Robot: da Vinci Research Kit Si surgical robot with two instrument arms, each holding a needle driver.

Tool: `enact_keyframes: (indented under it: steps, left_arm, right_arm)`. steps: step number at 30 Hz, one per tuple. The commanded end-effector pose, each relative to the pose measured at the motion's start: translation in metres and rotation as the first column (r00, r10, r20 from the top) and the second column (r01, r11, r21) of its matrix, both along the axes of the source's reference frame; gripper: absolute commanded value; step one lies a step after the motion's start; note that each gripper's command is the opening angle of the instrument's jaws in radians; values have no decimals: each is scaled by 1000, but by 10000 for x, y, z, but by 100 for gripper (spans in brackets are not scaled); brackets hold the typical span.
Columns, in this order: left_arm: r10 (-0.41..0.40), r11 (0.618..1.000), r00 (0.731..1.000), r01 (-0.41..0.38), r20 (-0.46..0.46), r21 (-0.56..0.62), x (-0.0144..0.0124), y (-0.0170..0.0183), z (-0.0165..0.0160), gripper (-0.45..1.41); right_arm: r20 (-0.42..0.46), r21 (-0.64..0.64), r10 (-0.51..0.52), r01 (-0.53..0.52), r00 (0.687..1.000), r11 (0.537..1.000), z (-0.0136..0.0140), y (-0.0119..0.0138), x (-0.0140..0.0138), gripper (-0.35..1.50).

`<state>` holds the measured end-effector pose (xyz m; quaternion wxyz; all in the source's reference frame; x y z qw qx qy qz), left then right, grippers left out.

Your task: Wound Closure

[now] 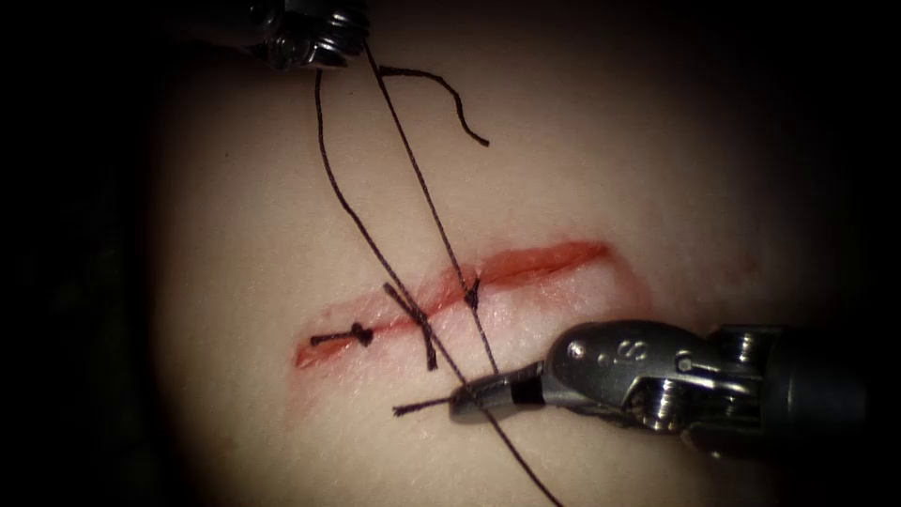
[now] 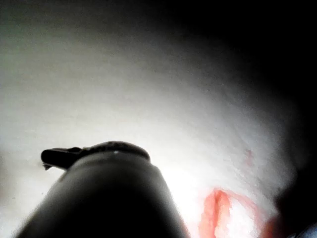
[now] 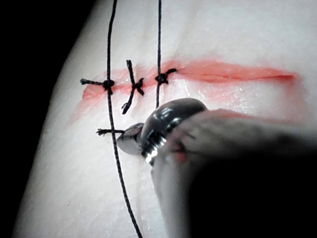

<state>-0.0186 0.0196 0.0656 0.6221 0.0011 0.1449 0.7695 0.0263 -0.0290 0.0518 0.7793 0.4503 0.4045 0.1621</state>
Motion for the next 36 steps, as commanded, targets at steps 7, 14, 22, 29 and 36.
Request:
enact_keyframes:
  steps: [7,14,22,29,36]
  left_arm:
    - [-13,1000,1000,13,10,-16,-4,5,2,-45]
    - [-13,1000,1000,14,14,-16,-4,5,2,-45]
    - [66,983,966,-106,248,151,-26,-36,-27,-45]
    - [124,915,898,-268,423,300,-62,-95,-113,-45]
    - [158,844,868,-366,470,393,-62,-118,-130,-45]
  right_arm:
    - [7,21,-34,34,999,999,7,-12,7,-35]
    - [10,28,-31,31,999,999,8,-12,4,-35]
    - [-111,-249,124,-148,986,957,-39,26,3,84]
    - [-86,-297,342,-352,936,888,-74,62,-28,120]
    - [-23,-294,459,-445,888,846,-80,97,-49,105]
